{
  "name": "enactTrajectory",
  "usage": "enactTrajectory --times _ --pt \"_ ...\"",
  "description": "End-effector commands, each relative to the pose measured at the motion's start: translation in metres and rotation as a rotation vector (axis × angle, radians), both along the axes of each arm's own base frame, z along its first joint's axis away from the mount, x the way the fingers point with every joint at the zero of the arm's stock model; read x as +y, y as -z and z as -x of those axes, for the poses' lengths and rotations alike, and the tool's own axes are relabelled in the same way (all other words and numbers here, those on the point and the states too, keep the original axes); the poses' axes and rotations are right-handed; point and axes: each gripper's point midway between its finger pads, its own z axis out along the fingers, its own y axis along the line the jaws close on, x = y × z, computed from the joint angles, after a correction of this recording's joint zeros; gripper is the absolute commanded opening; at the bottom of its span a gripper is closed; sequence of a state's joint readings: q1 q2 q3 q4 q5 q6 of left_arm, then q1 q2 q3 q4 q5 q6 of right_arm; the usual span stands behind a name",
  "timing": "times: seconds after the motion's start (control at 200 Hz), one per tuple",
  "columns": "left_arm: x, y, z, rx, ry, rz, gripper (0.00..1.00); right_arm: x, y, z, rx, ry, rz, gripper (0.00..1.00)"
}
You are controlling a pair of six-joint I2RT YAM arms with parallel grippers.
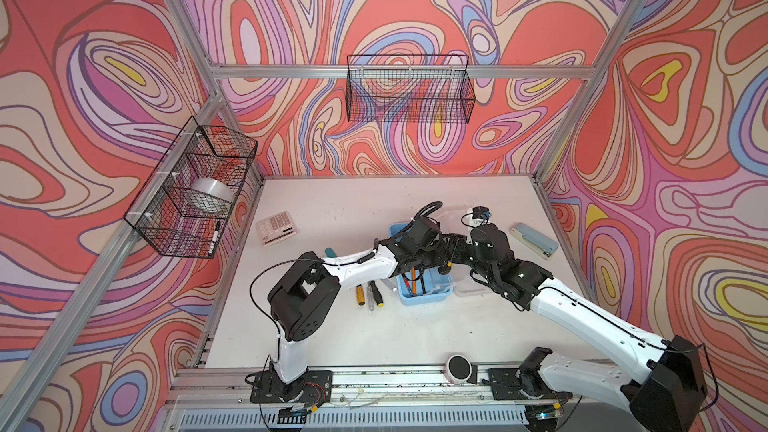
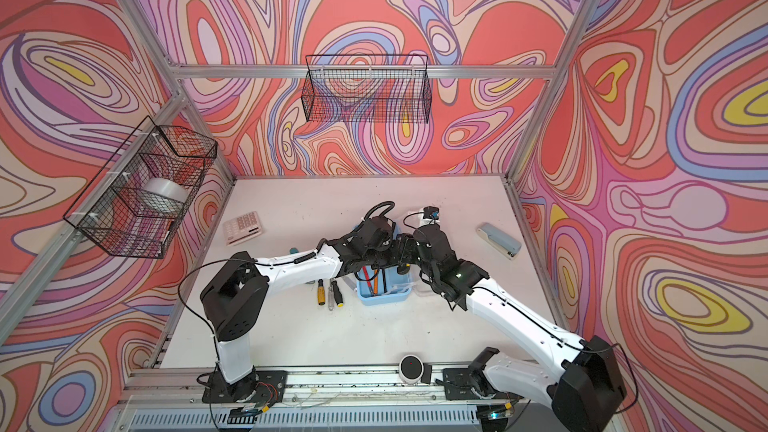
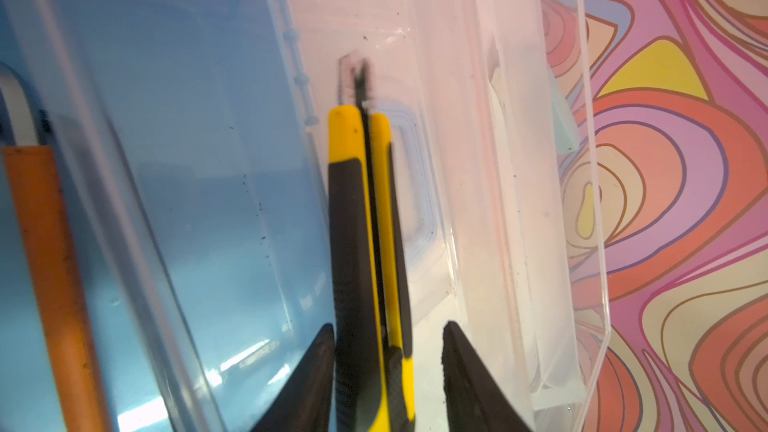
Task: Pack the tool kit
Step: 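Lower the utility knife into the box and open the left gripper, then move the left gripper back over the teal utility knife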
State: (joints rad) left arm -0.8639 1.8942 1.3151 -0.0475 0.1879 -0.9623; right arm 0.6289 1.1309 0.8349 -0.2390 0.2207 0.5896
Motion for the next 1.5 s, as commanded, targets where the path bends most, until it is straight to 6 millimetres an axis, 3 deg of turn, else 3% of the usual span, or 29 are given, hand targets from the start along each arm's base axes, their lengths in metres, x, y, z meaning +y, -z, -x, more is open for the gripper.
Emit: enactTrajectory --times 0.0,0.19,0.33,0.521,0.706,0.896,1.072,1.312,1.497 --pt "-0.013 -0.015 -0.004 -0.035 0.018 0.053 0.44 0.006 0.007 0.003 0.033 -0.039 0.023 0.62" --pt "-0.009 -0.023 -0.004 -0.058 0.018 0.049 0.43 0.007 0.003 0.002 0.026 -0.044 0.023 0.62" --pt "0.009 -0.039 -0.002 -0.130 0.011 0.003 0.43 0.008 0.004 0.003 0.023 -0.055 0.023 0.62" --pt "0.061 -0.056 -0.001 -0.228 -0.072 -0.093 0.46 0.012 -0.002 0.007 0.019 -0.088 0.016 0.63" --pt "0.136 -0.059 -0.002 -0.249 -0.185 -0.193 0.48 0.013 -0.007 0.008 0.004 -0.107 0.026 0.63" --pt "0.229 -0.042 0.008 -0.211 -0.344 -0.326 0.51 0.018 -0.001 0.005 0.012 -0.119 0.022 0.63" --pt "0.287 -0.030 0.025 -0.171 -0.446 -0.411 0.53 0.024 0.003 0.004 0.025 -0.141 0.011 0.64" --pt "0.329 -0.001 0.041 -0.080 -0.524 -0.430 0.53 0.058 0.013 0.012 0.075 -0.240 -0.028 0.62" --pt "0.331 0.011 0.041 -0.056 -0.516 -0.459 0.53 0.093 0.031 0.020 0.115 -0.307 0.014 0.61"
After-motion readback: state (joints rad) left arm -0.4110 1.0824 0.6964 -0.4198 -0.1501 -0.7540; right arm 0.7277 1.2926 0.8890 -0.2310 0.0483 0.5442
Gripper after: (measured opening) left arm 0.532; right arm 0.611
